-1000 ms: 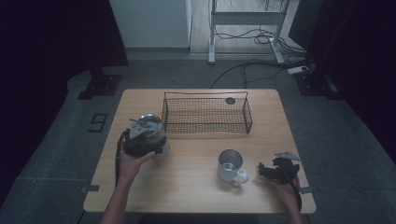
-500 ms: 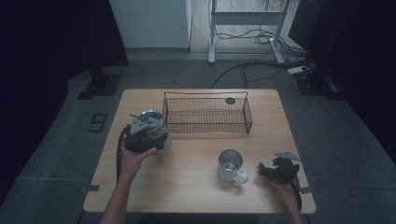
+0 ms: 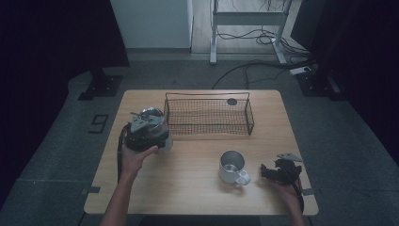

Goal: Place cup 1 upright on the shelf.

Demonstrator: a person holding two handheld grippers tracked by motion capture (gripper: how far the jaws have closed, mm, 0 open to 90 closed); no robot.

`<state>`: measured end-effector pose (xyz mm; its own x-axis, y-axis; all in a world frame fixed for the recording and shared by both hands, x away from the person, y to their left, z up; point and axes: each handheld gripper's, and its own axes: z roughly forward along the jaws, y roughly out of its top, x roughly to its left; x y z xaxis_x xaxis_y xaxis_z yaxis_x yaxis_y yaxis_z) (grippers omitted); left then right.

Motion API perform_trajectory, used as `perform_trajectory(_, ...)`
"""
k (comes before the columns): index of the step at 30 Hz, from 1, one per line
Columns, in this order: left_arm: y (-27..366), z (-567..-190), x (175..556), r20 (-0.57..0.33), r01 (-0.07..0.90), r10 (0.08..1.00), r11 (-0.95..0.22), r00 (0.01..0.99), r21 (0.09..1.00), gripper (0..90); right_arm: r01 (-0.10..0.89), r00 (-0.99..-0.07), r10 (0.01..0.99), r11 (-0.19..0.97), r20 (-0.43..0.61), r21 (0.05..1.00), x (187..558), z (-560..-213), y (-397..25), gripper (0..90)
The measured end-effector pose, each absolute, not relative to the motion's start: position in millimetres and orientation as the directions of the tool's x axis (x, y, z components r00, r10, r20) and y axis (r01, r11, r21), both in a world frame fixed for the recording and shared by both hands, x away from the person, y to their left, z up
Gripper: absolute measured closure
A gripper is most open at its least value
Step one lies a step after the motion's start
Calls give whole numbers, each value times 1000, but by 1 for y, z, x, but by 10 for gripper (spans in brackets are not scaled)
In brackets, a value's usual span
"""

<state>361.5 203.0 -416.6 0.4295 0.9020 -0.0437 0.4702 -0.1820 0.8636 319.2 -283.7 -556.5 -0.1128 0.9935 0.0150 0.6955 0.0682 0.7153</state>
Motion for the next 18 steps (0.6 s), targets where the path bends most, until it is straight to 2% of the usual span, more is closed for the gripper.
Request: perform_trajectory(18, 195, -410, 375, -50, 468, 907, -167, 417, 868, 42, 695, -112, 994, 68, 15, 716, 320, -557, -284, 7)
